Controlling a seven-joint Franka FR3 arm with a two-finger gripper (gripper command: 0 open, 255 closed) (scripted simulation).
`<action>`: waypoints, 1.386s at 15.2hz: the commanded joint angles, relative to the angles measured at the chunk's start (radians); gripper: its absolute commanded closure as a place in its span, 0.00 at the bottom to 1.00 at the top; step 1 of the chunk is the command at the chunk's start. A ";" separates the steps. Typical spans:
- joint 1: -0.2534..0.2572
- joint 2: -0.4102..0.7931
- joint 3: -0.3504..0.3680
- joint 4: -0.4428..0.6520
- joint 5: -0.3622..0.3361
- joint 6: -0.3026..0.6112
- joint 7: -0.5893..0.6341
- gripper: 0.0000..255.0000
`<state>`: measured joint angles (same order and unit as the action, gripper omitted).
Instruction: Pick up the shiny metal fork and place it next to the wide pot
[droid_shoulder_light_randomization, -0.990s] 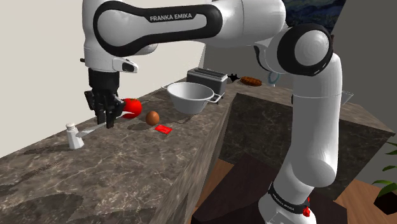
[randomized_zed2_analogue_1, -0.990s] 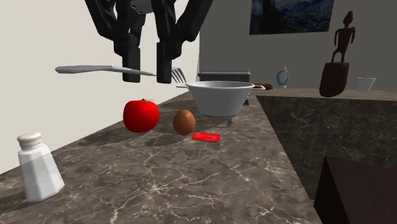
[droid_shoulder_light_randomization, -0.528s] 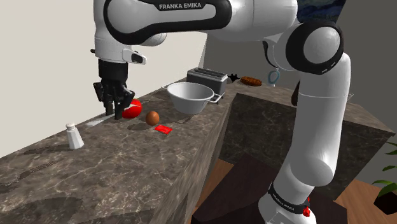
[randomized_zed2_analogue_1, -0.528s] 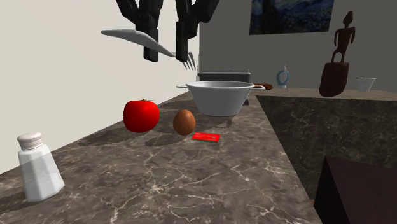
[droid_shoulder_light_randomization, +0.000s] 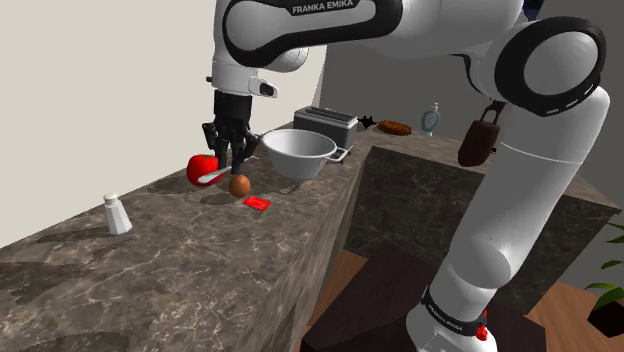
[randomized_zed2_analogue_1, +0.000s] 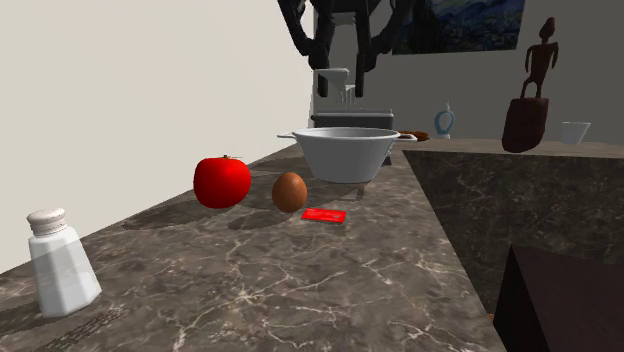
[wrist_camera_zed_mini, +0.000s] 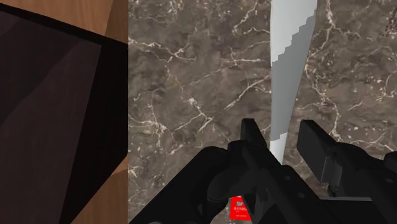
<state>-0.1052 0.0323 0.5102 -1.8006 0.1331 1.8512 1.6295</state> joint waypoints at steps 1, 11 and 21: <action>-0.025 -0.041 -0.021 -0.045 0.022 0.002 -0.054 1.00; -0.132 -0.210 -0.168 -0.216 0.078 -0.028 -0.327 1.00; -0.239 -0.267 -0.333 -0.274 0.046 -0.070 -0.587 1.00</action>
<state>-0.3292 -0.2414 0.1994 -2.0764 0.1882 1.7825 1.0796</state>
